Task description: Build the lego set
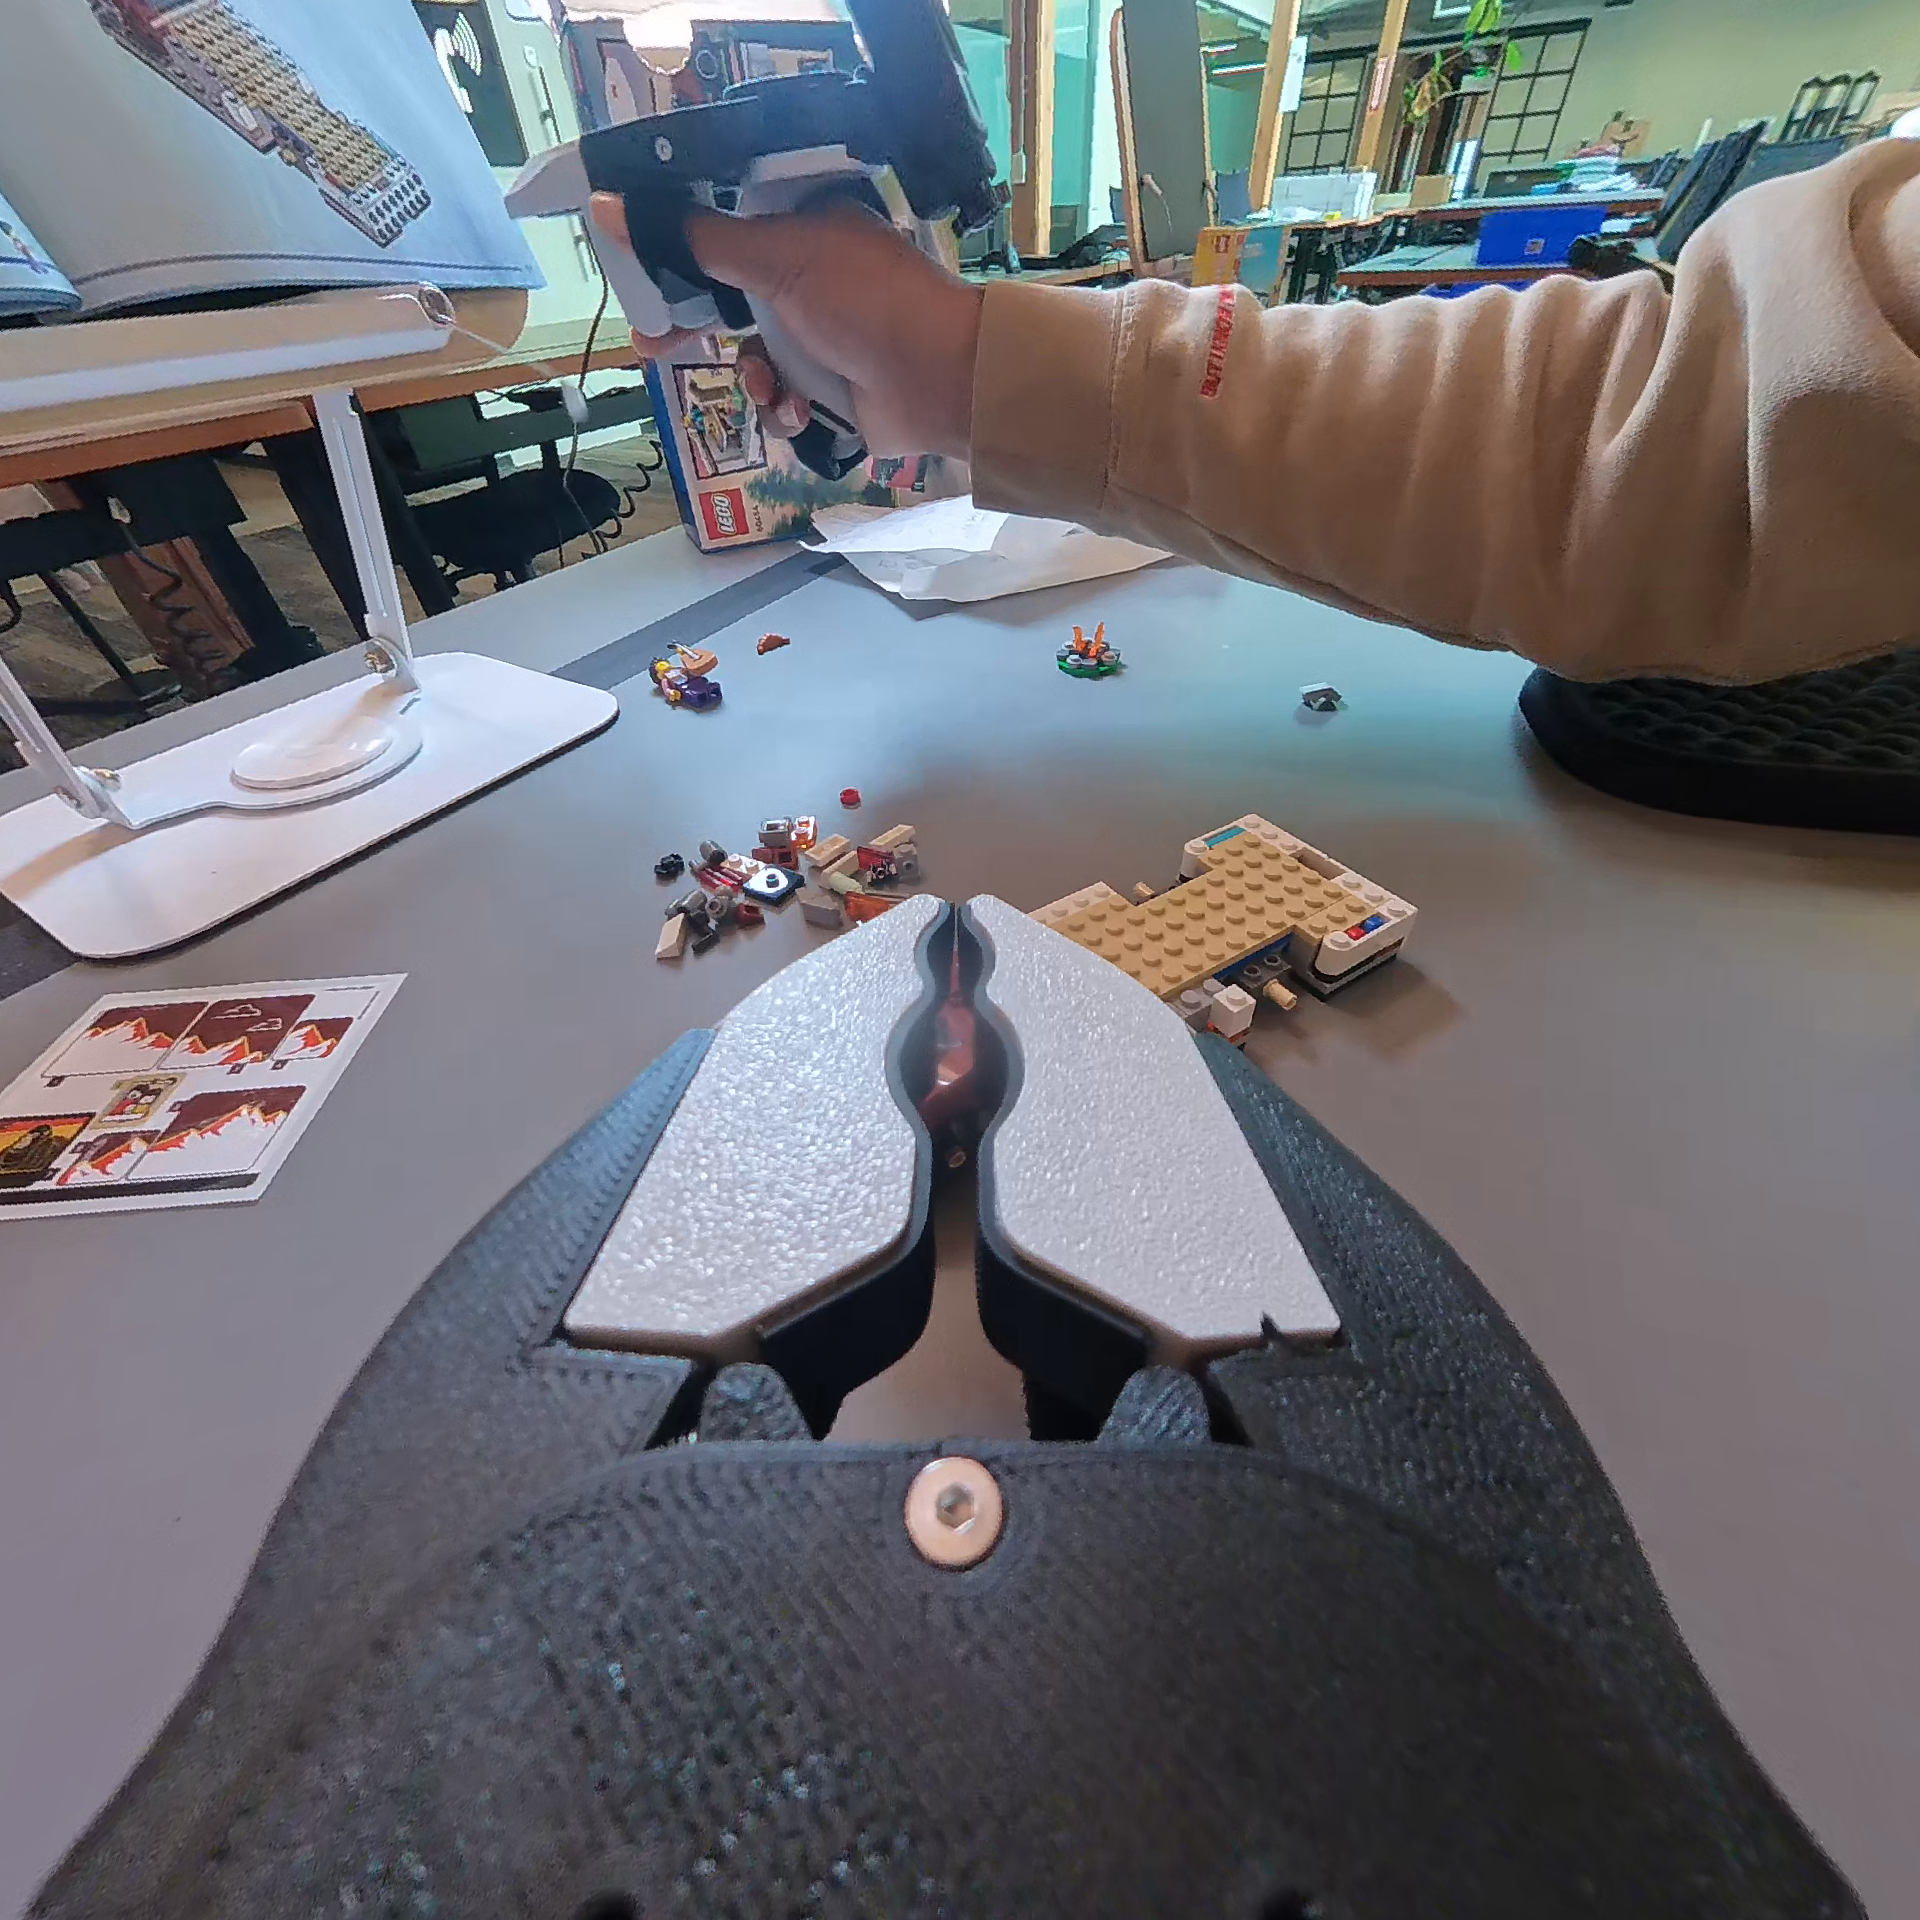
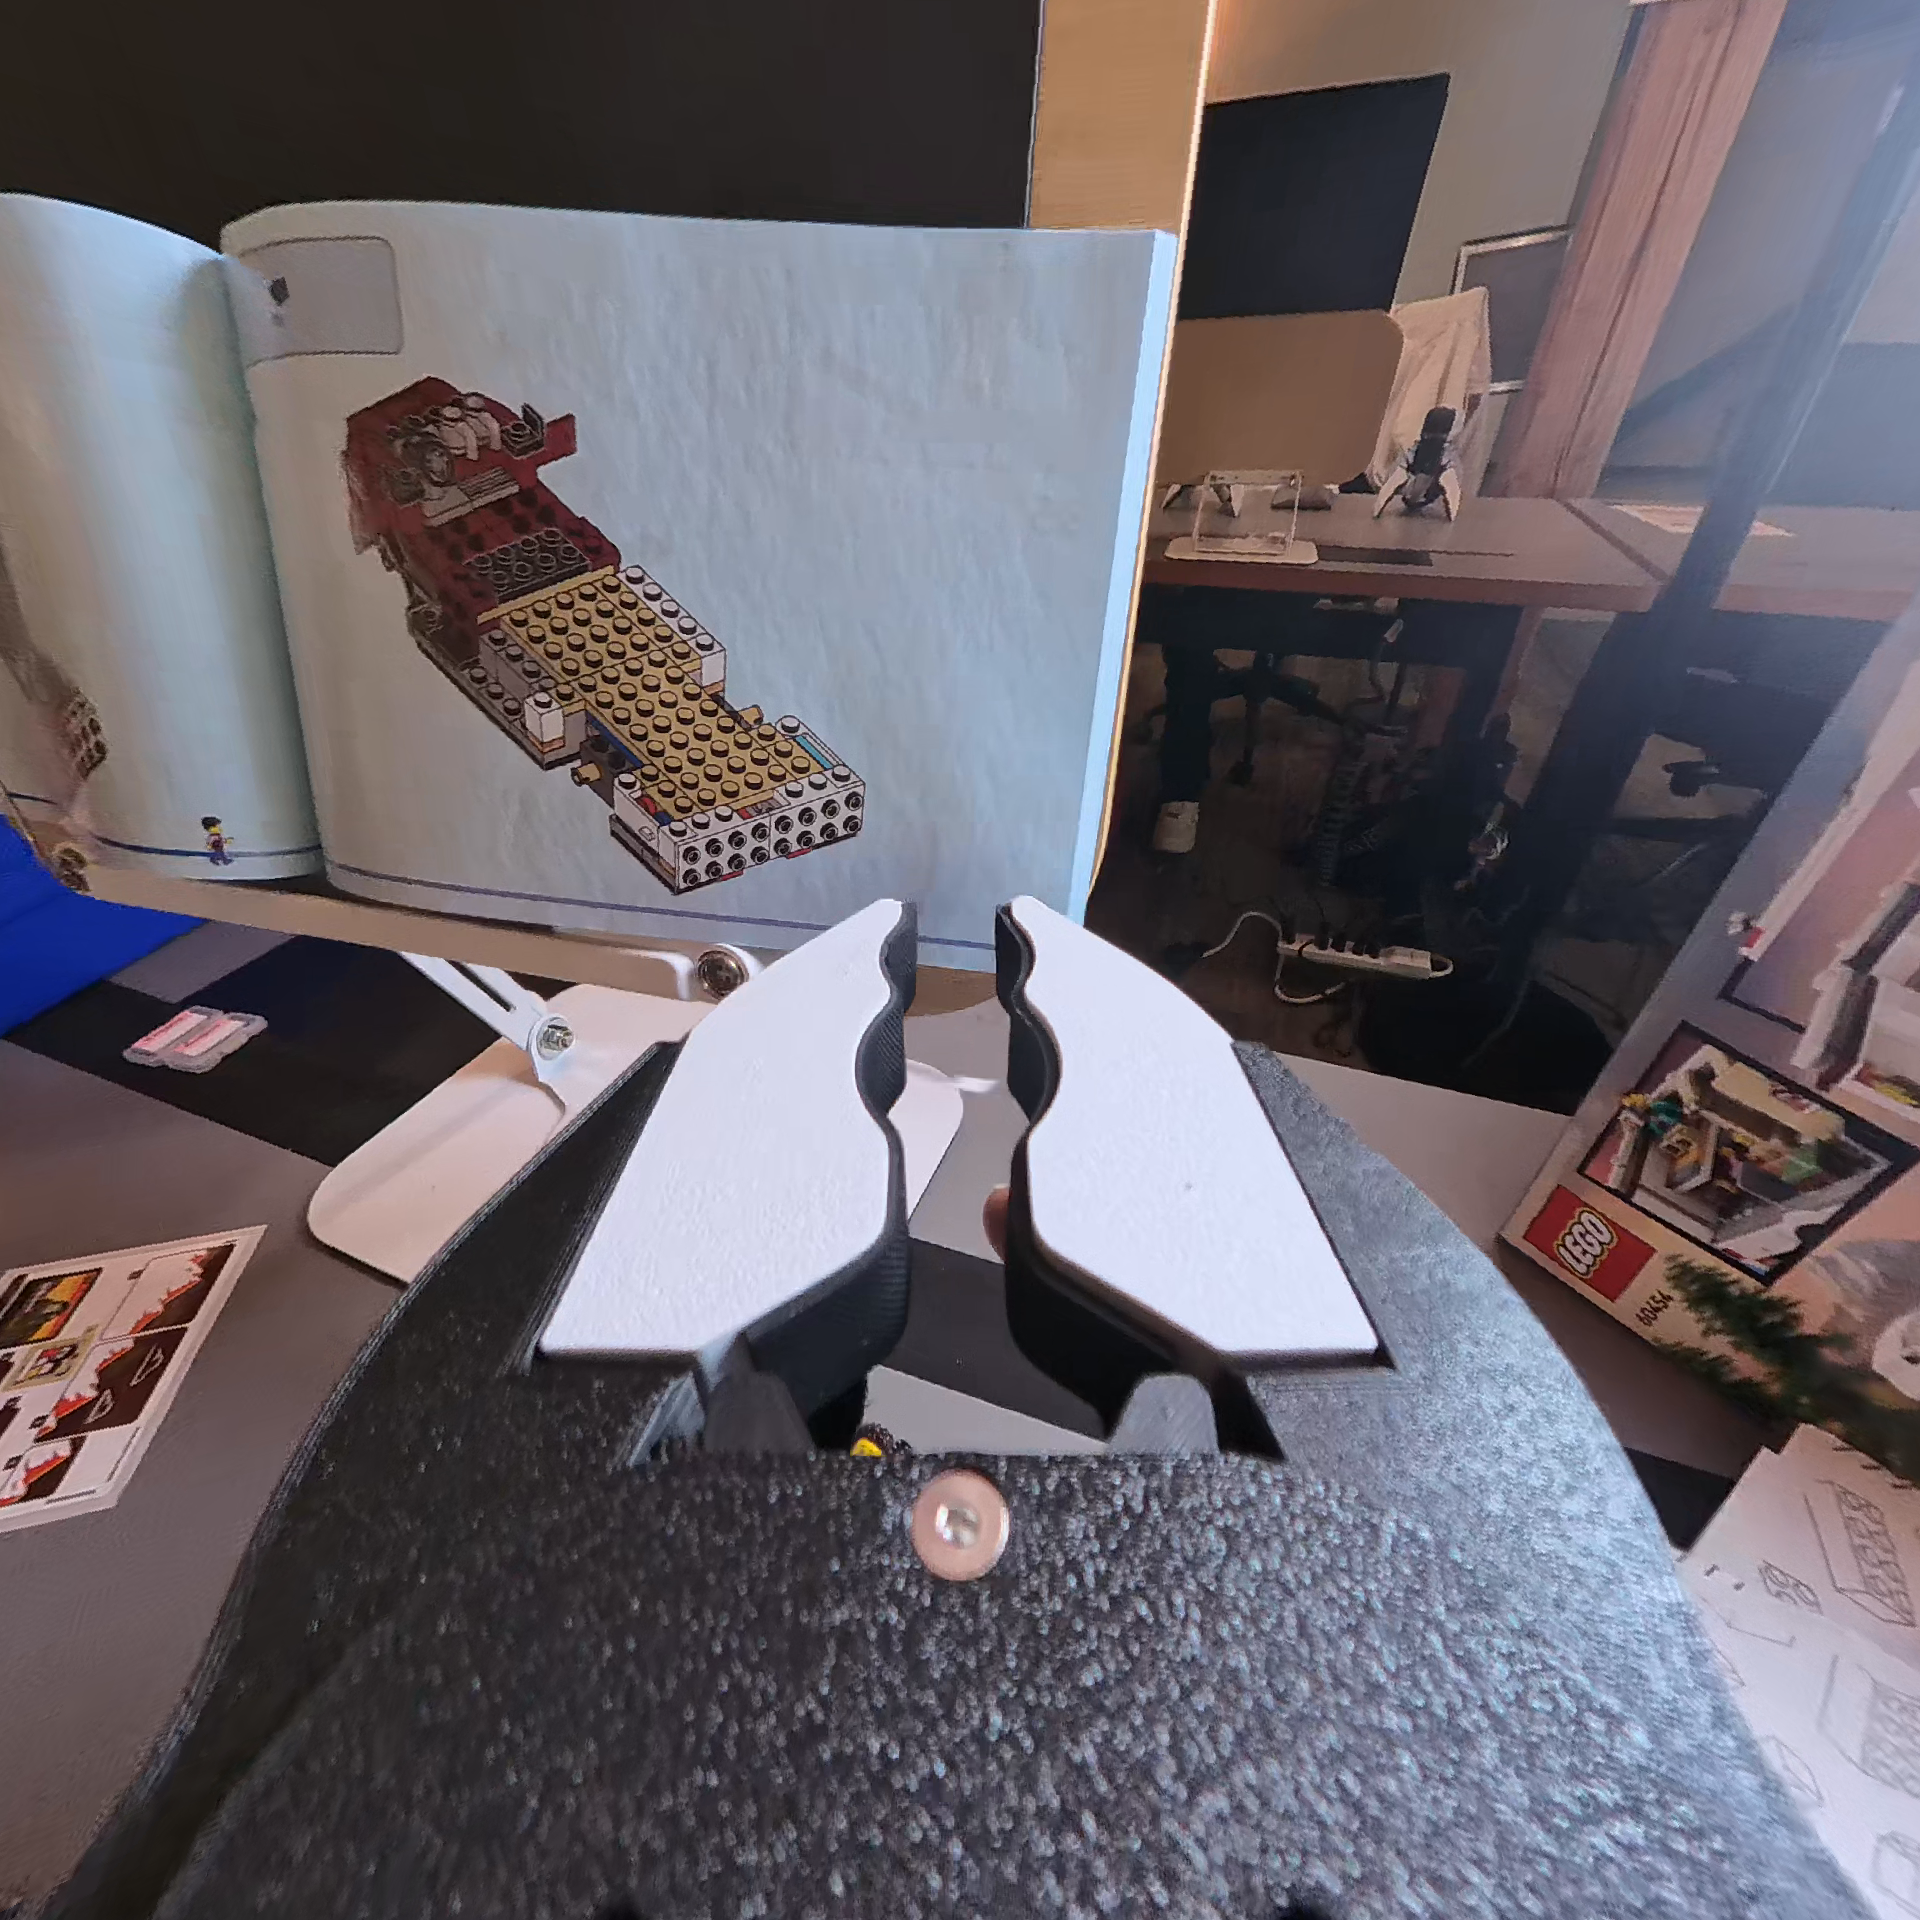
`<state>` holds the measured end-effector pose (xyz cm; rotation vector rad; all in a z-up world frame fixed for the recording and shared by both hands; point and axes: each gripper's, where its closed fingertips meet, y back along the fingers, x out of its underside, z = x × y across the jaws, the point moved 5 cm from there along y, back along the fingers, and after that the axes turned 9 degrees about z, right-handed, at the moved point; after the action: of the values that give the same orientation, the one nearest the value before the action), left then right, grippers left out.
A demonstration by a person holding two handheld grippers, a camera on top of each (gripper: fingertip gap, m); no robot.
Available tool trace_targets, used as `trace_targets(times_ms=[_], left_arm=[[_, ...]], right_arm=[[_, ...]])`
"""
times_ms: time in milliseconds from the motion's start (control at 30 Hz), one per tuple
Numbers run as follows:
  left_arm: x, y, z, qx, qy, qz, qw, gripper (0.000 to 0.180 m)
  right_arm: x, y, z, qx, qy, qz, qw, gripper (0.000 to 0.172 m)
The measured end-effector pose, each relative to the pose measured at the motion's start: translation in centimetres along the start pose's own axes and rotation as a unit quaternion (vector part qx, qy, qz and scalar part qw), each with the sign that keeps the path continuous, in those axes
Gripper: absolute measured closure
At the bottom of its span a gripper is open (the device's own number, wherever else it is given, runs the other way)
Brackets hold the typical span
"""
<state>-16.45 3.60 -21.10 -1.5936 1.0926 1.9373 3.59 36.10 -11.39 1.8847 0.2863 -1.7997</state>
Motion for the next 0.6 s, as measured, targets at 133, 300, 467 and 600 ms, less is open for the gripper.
trace_targets(times_ms=[133, 300, 467, 600], left_arm=[[0.0, 0.0, -0.1, 0.003, -0.003, 0.0, 1.0, 0.18], [-0.2, 0.1, -0.1, 0.001, -0.007, -0.004, 1.0, 0.18], [-0.1, 0.0, -0.1, 0.005, -0.007, -0.004, 1.0, 0.18], [-0.2, 0.1, -0.1, 0.002, -0.01, -0.005, 1.0, 0.18]], right_arm=[[0.4, 0.0, -0.5, 0.02, -0.004, 0.026, 0.999, 0.149], [1.4, -0.3, -0.3, -0.01, -0.04, 0.037, 0.998, 0.147], [3.0, -0.1, 1.5, -0.038, 0.012, 0.037, 0.999, 0.143], [5.1, -0.7, 2.8, -0.054, 0.076, 0.069, 0.993, 0.135]])
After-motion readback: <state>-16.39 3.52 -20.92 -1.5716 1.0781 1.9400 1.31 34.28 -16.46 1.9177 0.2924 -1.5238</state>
